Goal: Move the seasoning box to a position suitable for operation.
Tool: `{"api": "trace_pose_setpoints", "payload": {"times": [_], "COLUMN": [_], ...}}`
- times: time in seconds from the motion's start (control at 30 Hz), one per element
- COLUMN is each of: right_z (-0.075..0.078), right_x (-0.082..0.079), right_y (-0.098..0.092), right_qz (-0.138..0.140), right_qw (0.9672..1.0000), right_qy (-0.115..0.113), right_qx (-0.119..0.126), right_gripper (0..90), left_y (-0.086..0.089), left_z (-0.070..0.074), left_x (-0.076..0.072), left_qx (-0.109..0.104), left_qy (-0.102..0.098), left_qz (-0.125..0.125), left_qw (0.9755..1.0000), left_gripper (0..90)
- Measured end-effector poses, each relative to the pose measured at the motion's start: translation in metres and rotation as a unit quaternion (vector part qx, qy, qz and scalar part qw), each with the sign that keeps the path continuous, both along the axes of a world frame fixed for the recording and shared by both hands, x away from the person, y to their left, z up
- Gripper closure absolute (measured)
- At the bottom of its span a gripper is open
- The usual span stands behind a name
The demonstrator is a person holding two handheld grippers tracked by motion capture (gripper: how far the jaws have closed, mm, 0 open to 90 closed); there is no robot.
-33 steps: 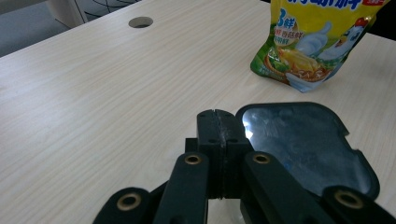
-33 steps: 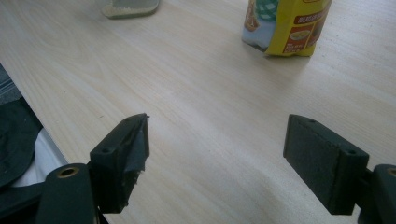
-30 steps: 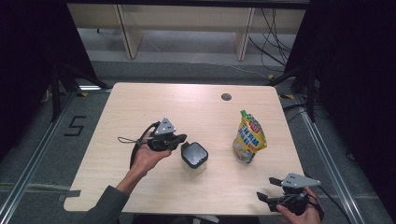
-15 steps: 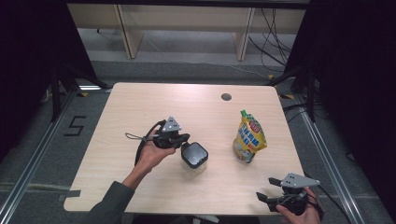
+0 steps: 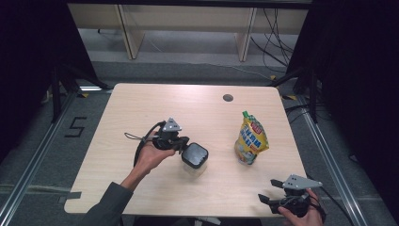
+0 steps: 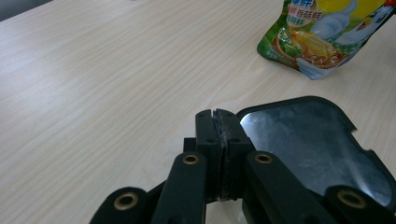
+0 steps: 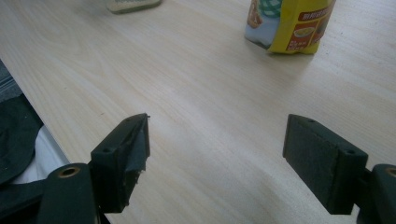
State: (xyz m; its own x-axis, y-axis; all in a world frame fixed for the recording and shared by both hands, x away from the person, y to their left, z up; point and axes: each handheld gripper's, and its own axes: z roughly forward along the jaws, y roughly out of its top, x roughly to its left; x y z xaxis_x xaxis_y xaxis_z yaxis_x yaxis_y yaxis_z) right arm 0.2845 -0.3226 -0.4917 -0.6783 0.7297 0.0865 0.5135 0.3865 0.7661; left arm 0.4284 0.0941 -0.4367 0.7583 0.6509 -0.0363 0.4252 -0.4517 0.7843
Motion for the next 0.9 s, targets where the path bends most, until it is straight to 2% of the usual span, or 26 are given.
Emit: {"api": "trace_pose_setpoints", "payload": {"times": [0.03, 0.07, 0.2, 0.23, 0.3, 0.37, 0.4, 0.43, 0.47, 0.5, 0.57, 0.63, 0.67, 0.73, 0.77, 0.83, 0.9], "right_z": [0.0, 0.0, -0.001, -0.001, -0.001, -0.001, 0.0, 0.0, 0.0, 0.0, 0.0, 0.0, 0.001, 0.0, 0.0, 0.0, 0.0], "right_x": [0.0, -0.002, -0.001, -0.001, -0.001, 0.0, -0.001, -0.001, -0.001, -0.001, -0.001, -0.001, -0.002, -0.001, 0.0, 0.0, 0.0], "right_y": [0.0, 0.001, 0.001, 0.001, 0.001, 0.001, 0.002, 0.002, 0.001, 0.001, 0.001, 0.001, 0.001, 0.001, 0.0, 0.0, 0.001], "right_qz": [0.0, -0.007, -0.004, -0.004, -0.004, -0.003, -0.006, -0.006, -0.005, -0.005, -0.006, -0.005, -0.006, -0.004, 0.002, 0.002, 0.004], "right_qw": [1.0, 0.9999, 1.0, 1.0, 1.0, 1.0, 0.9999, 0.9999, 1.0, 1.0, 0.9999, 0.9999, 0.9999, 0.9999, 1.0, 1.0, 1.0], "right_qy": [0.0, 0.009, 0.007, 0.006, 0.006, 0.004, 0.014, 0.014, 0.007, 0.007, 0.007, 0.007, 0.009, 0.007, -0.006, -0.002, -0.001], "right_qx": [0.0, 0.005, 0.003, 0.003, 0.003, 0.003, 0.006, 0.006, 0.004, 0.004, 0.008, 0.008, 0.007, 0.009, -0.001, 0.002, 0.004], "right_gripper": [23.9, 23.9, 23.9, 23.9, 23.9, 23.9, 23.9, 23.9, 23.9, 23.9, 23.9, 23.9, 23.9, 23.9, 23.9, 23.9, 23.9], "left_y": [0.001, 0.003, 0.008, 0.009, 0.01, 0.014, 0.017, 0.017, 0.022, 0.022, 0.034, 0.038, 0.046, 0.049, 0.056, 0.062, 0.067], "left_z": [0.0, 0.001, 0.002, 0.002, 0.002, 0.003, 0.004, 0.004, 0.005, 0.005, 0.008, 0.008, 0.003, 0.0, -0.007, -0.015, -0.023], "left_x": [0.0, -0.002, -0.007, -0.008, -0.009, -0.009, -0.009, -0.009, -0.008, -0.008, -0.011, -0.012, -0.015, -0.016, -0.019, -0.021, -0.021], "left_qx": [-0.001, 0.0, -0.01, -0.012, -0.011, -0.026, -0.034, -0.034, -0.061, -0.061, -0.077, -0.08, -0.08, -0.079, -0.076, -0.076, -0.069], "left_qy": [0.002, 0.005, 0.016, 0.018, 0.017, 0.015, 0.012, 0.012, 0.0, 0.0, -0.011, -0.012, -0.012, -0.014, -0.013, -0.015, -0.017], "left_qz": [-0.002, 0.002, 0.006, -0.001, 0.003, 0.0, -0.001, -0.001, 0.005, 0.005, 0.004, 0.001, -0.003, -0.008, -0.012, -0.008, -0.017], "left_qw": [1.0, 1.0, 0.9998, 0.9998, 0.9998, 0.9996, 0.9994, 0.9994, 0.9981, 0.9981, 0.997, 0.9967, 0.9967, 0.9967, 0.9969, 0.997, 0.9973], "left_gripper": [87.7, 87.2, 86.8, 85.4, 84.4, 82.9, 81.8, 80.3, 79.3, 78.5, 75.9, 73.1, 72.1, 70.0, 69.1, 67.3, 65.5]}}
